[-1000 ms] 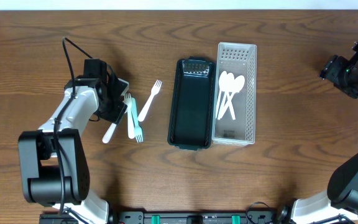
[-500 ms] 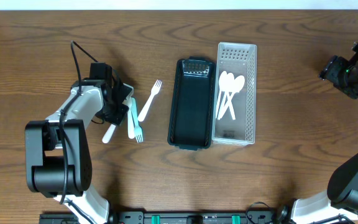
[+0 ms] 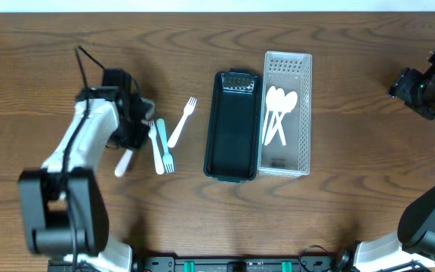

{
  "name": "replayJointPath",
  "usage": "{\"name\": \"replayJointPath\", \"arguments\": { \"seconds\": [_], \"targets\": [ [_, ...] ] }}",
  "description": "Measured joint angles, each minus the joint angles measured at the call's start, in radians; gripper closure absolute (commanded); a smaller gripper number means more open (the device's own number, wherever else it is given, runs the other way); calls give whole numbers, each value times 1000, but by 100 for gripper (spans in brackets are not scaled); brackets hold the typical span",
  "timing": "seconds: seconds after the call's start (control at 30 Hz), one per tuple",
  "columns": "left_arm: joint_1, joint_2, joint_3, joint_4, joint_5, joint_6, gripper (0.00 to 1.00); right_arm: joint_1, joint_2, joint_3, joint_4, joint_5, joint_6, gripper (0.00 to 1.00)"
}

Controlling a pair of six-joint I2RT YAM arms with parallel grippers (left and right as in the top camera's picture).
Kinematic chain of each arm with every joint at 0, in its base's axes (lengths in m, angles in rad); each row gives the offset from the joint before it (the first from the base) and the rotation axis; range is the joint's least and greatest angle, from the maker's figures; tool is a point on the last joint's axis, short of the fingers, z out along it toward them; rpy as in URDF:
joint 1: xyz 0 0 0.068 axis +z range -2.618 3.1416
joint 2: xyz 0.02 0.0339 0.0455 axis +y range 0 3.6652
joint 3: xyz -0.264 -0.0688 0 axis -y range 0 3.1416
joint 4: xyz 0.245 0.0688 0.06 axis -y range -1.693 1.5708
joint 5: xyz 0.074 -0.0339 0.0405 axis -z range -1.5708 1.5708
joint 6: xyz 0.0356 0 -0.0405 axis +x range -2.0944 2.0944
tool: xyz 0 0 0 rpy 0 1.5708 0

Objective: Pack container
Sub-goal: 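Carry the spoon right into the black tray and release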

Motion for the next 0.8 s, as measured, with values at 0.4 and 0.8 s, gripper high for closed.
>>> {"name": "replayJointPath", "arguments": {
  "seconds": [0.4,0.8],
  "targets": [
    [-214,-193,66,220,190,-467,91,0,0,0,-5,0,0,28],
    [-510,-11,66,324,175,-623,83,0,0,0,-23,0,0,28]
  ]
}}
